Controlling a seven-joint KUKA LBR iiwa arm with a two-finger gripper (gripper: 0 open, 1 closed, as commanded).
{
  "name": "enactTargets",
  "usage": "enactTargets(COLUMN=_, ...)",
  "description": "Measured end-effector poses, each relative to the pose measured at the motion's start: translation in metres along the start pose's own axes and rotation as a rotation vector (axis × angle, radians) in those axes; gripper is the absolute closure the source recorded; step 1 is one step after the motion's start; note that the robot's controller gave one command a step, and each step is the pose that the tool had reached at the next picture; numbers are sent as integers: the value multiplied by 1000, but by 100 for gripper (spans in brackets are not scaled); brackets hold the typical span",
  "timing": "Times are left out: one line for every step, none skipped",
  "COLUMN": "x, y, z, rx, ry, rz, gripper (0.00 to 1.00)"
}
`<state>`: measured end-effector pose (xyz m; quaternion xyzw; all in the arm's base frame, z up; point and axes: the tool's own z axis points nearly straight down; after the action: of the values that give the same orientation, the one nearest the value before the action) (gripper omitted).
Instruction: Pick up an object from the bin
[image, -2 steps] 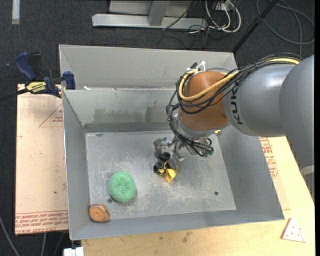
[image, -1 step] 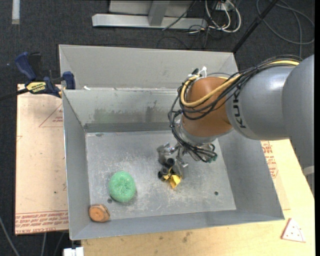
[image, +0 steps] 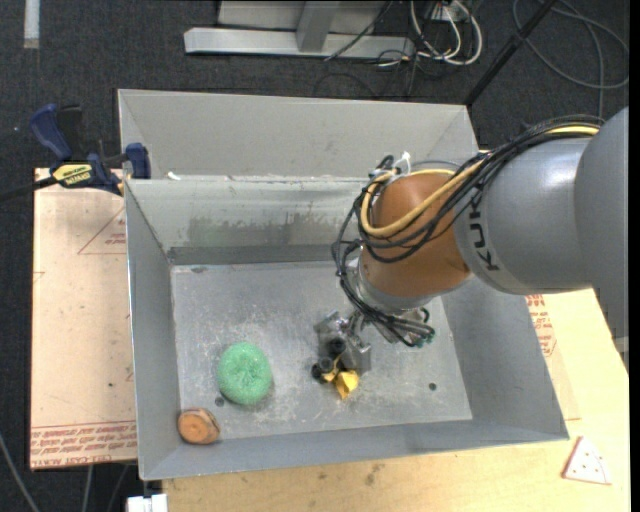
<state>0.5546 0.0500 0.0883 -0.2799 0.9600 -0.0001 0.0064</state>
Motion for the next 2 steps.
enactTargets(x=0, y=0, z=0, rx=0, ry=0, rz=0, gripper=100)
enactTargets(x=22, y=19, z=4, rx=18, ry=-29, rz=88, gripper=100)
